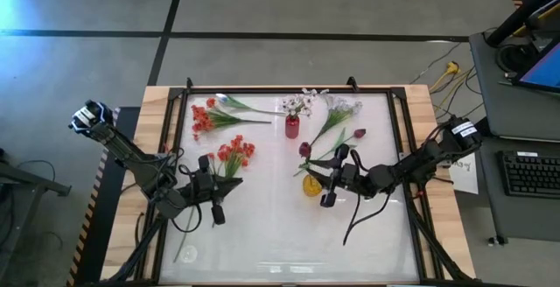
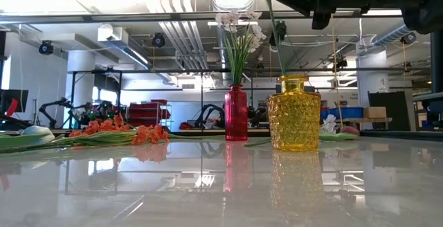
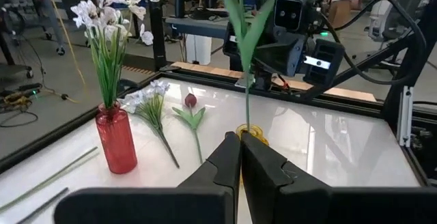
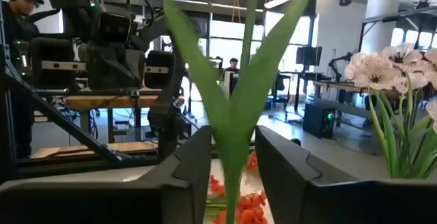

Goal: Sort flowers into vase by color
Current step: Put the bottom red flower into the yellow vase, then put the bottom orange flower into the yellow vase

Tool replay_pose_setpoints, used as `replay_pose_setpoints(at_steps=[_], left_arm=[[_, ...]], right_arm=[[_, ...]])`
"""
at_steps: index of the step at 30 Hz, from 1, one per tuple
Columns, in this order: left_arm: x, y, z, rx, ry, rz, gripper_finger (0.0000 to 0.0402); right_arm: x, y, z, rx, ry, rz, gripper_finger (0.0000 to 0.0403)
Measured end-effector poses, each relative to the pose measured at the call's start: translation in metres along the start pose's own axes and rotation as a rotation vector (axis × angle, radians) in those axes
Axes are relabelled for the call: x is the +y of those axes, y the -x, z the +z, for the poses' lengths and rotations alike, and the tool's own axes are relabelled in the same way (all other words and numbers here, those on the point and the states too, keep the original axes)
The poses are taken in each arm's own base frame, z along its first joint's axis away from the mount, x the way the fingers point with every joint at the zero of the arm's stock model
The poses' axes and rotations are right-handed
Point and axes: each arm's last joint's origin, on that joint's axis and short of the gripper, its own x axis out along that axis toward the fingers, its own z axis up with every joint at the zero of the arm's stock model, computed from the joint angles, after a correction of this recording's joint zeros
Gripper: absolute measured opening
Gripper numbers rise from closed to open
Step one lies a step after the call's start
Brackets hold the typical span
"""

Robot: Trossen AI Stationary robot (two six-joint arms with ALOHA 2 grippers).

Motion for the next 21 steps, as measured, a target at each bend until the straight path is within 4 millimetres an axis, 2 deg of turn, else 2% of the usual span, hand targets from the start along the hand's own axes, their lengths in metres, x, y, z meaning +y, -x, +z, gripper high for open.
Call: replay_pose_setpoints(at_steps=[12,17,21], left_arm=[[0.002,0.000,-0.003,0.019,0.029,0.007,0.0000],[0.008,0.002,-0.016,0.135,0.213,-0.003,0.0000],[0.016,0.004,-0.031,0.257,0.351,0.058,0.0000]], right_arm=[[0.008,0.012,0.006,0.063,0.023,-0.072,0.0207],[0.011,0.020,0.012,0.124,0.060,-0.084,0.0236],[0.008,0.024,0.017,0.177,0.036,-0.094,0.0252]])
